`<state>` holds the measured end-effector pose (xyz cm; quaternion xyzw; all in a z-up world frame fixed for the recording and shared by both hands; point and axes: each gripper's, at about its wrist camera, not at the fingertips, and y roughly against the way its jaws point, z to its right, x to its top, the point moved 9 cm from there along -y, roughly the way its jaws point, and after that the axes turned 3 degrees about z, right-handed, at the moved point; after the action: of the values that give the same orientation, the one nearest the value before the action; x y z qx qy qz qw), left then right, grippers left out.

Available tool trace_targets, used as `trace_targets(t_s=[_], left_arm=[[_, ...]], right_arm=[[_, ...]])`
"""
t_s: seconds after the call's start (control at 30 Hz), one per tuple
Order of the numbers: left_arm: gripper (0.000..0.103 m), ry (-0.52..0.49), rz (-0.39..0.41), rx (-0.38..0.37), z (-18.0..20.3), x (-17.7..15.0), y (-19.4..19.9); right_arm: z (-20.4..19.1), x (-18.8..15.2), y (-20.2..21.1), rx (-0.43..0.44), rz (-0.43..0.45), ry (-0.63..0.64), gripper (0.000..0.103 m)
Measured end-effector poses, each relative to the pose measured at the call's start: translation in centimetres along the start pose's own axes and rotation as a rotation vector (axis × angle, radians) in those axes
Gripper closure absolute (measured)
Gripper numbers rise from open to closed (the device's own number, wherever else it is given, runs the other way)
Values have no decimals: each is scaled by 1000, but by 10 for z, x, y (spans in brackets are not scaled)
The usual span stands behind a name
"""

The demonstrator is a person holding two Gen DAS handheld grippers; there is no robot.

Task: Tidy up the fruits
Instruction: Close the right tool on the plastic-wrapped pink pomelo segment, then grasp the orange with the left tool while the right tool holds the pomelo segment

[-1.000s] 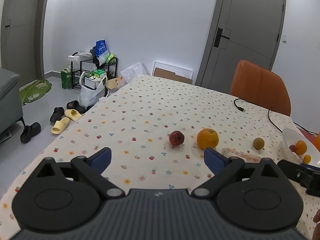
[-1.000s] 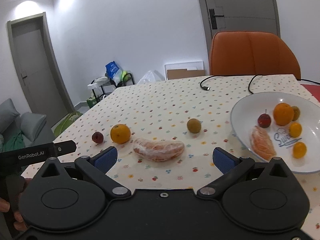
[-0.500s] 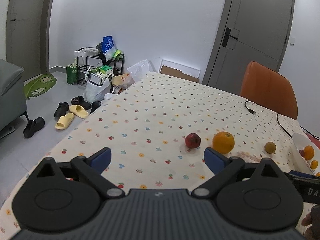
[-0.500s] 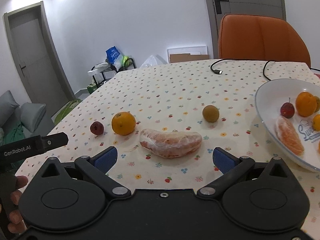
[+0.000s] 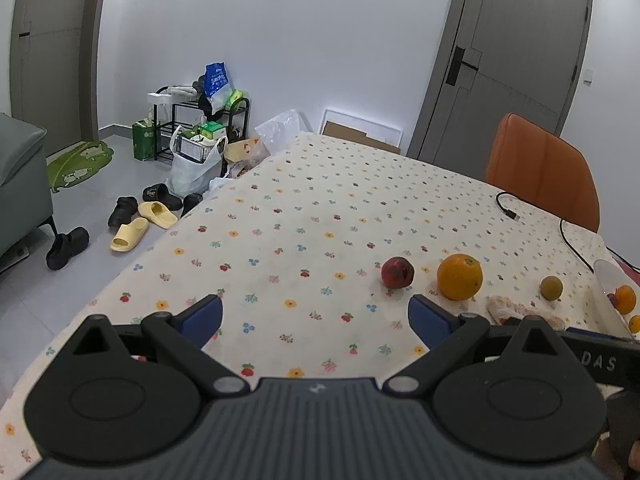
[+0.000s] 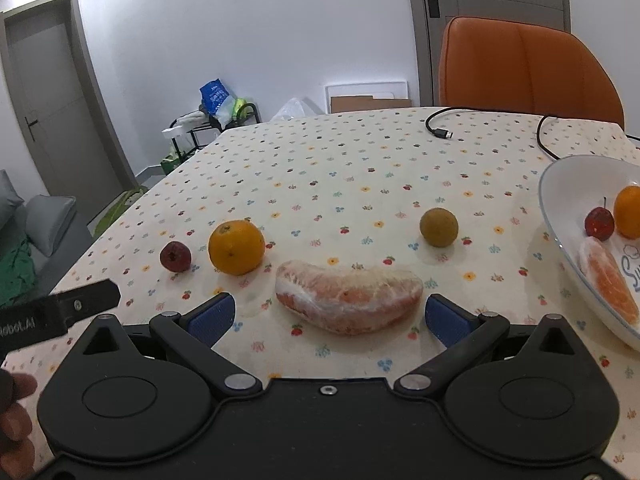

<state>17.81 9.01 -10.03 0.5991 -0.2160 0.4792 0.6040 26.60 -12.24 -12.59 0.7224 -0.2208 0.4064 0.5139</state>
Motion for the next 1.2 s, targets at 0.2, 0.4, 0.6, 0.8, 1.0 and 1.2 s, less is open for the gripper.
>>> trace_targets(t_s=[0.2, 0.4, 0.6, 0.8, 1.0, 1.2], left_arm=[[5, 9, -7, 8, -5, -2, -4], [5, 10, -11, 17, -7, -5, -7], [5, 11, -9, 18, -8, -5, -7], [5, 15, -6, 16, -8, -4, -6], [5, 10, -7, 30, -9, -6, -3], [5, -18, -17, 48, -5, -8, -4]], right_arm=[[-7, 4, -8, 1, 0, 26, 1], [-12, 5, -15, -21, -20, 83, 0], [-14, 5, -23, -55, -44, 142, 0], [-13, 6, -24, -55, -45, 153, 0], [-11, 8, -20, -52, -17, 174, 17], [-7, 11, -7, 0, 31, 163, 17]])
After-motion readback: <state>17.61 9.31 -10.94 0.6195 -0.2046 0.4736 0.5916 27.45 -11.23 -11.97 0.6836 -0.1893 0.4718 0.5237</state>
